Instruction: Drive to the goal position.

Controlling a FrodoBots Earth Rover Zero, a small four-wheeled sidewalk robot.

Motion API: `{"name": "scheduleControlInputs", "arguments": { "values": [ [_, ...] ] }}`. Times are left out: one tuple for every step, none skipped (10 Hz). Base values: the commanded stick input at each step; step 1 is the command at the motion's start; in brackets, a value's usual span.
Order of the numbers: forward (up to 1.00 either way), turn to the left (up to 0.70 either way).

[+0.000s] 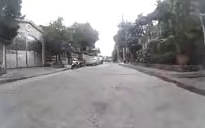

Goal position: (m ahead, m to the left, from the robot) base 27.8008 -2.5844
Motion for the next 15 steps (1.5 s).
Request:
{"name": "scheduleControlInputs", "arguments": {
  "values": [
    [1.0,0.03],
    [1.0,0.03],
    [1.0,0.03],
    [1.0,-0.31],
    [1.0,-0.08],
    [1.0,0.03],
    [1.0,0.03],
    [1.0,0.03],
    [1.0,0.03],
    [1.0,0.03],
    [1.0,0.03],
    [1.0,0.03],
    [1.0,0.03],
    [1.0,0.03],
    [1.0,0.03]
  ]
}}
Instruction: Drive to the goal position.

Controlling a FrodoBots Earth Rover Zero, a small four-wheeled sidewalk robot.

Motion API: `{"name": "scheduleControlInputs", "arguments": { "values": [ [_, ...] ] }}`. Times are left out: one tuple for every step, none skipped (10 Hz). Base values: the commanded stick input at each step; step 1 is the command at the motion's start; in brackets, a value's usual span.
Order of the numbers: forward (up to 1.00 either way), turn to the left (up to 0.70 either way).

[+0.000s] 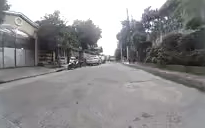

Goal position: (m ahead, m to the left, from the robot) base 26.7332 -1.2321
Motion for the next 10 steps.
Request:
{"name": "scheduleControlInputs", "arguments": {
  "values": [
    [1.0,-0.03],
    [1.0,-0.36],
    [1.0,-0.37],
    [1.0,-0.37],
    [1.0,-0.37],
    [1.0,-0.37],
    [1.0,-0.37],
    [1.0,-0.37],
    [1.0,-0.37],
    [1.0,-0.37]
  ]
}}
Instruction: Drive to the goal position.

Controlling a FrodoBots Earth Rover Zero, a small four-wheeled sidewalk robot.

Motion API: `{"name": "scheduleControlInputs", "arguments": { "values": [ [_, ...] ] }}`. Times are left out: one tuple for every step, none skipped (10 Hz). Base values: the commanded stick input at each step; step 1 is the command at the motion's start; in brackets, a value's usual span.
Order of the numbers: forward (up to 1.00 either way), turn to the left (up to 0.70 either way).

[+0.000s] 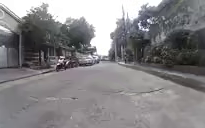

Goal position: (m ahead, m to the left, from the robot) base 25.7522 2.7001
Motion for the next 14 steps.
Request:
{"name": "scheduleControlInputs", "arguments": {
  "values": [
    [1.0,-0.23],
    [1.0,0.02],
    [1.0,0.03],
    [1.0,0.03],
    [1.0,0.03],
    [1.0,0.03],
    [1.0,0.03],
    [1.0,0.03],
    [1.0,0.03],
    [1.0,0.03],
    [1.0,0.03],
    [1.0,0.03],
    [1.0,0.03],
    [1.0,0.03]
  ]
}}
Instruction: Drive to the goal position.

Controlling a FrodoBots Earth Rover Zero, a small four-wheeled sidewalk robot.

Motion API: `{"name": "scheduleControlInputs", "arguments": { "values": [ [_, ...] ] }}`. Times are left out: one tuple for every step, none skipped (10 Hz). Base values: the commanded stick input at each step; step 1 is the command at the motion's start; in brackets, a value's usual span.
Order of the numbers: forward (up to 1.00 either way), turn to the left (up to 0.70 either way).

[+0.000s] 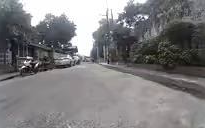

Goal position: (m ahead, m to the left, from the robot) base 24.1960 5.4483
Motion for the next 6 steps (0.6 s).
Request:
{"name": "scheduleControlInputs", "arguments": {
  "values": [
    [1.0,0.03],
    [1.0,0.03],
    [1.0,0.03],
    [1.0,0.03],
    [1.0,0.03],
    [1.0,0.03]
  ]
}}
